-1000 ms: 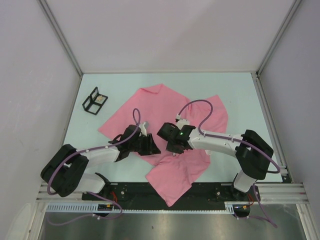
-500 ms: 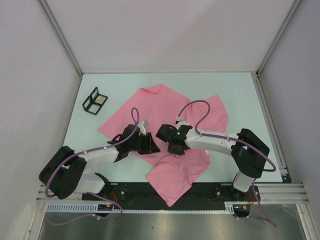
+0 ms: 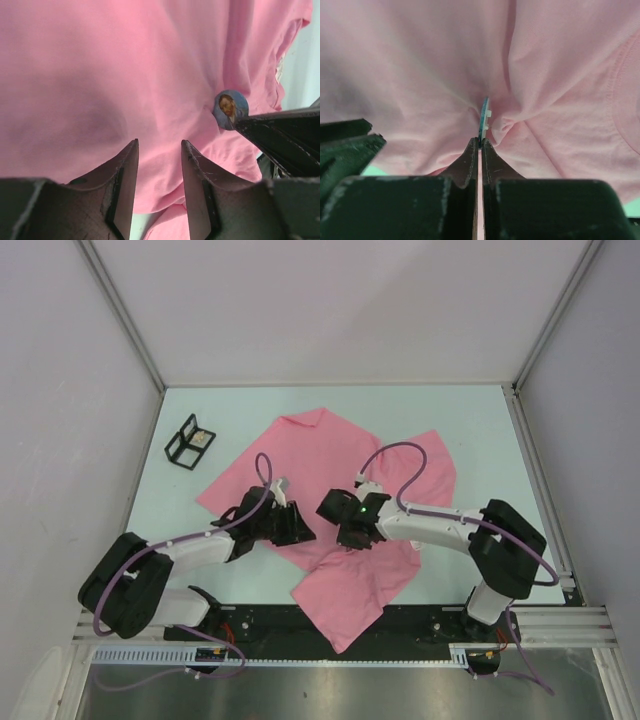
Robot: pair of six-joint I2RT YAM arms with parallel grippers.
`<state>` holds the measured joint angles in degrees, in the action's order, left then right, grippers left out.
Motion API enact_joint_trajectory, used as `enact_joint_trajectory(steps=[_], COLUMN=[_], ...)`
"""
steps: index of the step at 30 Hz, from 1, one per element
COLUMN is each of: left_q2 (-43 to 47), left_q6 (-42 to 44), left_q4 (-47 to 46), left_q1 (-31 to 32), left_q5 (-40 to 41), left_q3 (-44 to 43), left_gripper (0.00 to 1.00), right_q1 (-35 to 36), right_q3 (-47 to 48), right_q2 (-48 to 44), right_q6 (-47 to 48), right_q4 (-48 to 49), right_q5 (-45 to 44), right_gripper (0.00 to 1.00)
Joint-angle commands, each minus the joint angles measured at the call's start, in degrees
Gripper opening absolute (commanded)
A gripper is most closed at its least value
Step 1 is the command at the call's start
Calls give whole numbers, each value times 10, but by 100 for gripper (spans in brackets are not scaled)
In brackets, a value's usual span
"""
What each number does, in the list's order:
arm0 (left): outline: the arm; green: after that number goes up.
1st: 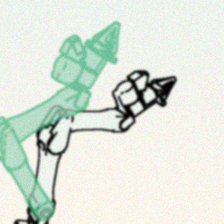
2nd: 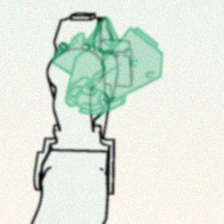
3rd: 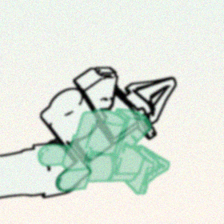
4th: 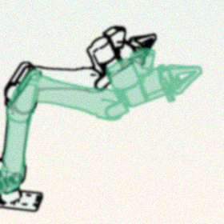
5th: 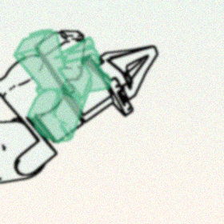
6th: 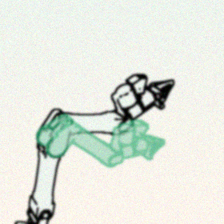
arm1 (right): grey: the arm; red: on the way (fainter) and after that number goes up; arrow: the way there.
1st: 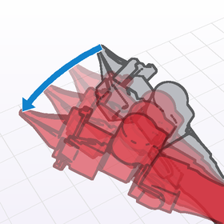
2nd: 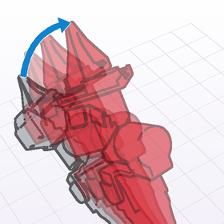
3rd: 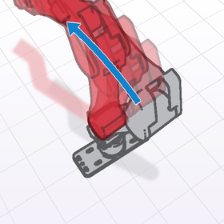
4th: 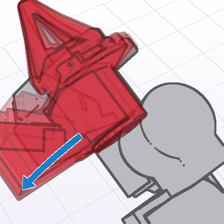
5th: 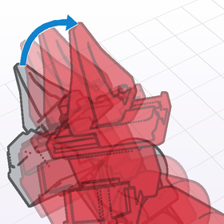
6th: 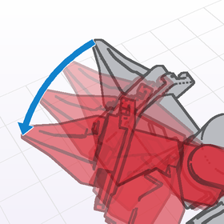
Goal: Remove the brooch from the garment
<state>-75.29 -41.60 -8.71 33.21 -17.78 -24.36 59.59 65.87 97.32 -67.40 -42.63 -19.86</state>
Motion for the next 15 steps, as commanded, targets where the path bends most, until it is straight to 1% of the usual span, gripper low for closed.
enact_joint_trajectory(steps=[1, 2, 3, 4, 5, 6, 8, 9, 11, 12, 14, 15], left_q2=[3, 1, 0, -3, -7, -9, -13, -14, -20, -19, -13, -10], left_q6=[-8, -10, -9, -8, -9, -8, -6, -5, -3, -3, -2, -2], left_q4=[-9, -9, -8, -5, -1, 0, 5, 7, 19, 23, 32, 35], left_q1=[-36, -39, -42, -45, -46, -46, -49, -50, -51, -51, -51, -52], left_q5=[-9, -12, -12, -13, -10, -11, -7, -2, -1, -1, -1, -1], left_q3=[12, 13, 14, 13, 12, 11, 10, 8, 0, -2, -11, -15], left_gripper=[44, 44, 44, 44, 44, 44, 44, 44, 43, 43, 44, 44], right_q1=[-7, -10, -17, -23, -27, -34, -38, -40, -53, -57, -70, -76], right_q3=[-80, -133, -160, -186, -243, -270, -323, -364, -401, -447, -467, -472], right_q2=[-81, -120, -138, -157, -187, -206, -242, -246, -251, -254, -251, -237], right_q6=[-6, -5, -4, -4, -5, 0, -1, 1, -9, -15, -16, -13], right_q4=[104, 132, 199, 233, 265, 344, 419, 493, 560, 653, 708, 751], right_q5=[-2, 8, 16, 24, 41, 47, 54, 59, 87, 96, 117, 126], right_gripper=[0, 0, 0, 0, 0, 0, 0, 0, 0, 0, 0, 0])
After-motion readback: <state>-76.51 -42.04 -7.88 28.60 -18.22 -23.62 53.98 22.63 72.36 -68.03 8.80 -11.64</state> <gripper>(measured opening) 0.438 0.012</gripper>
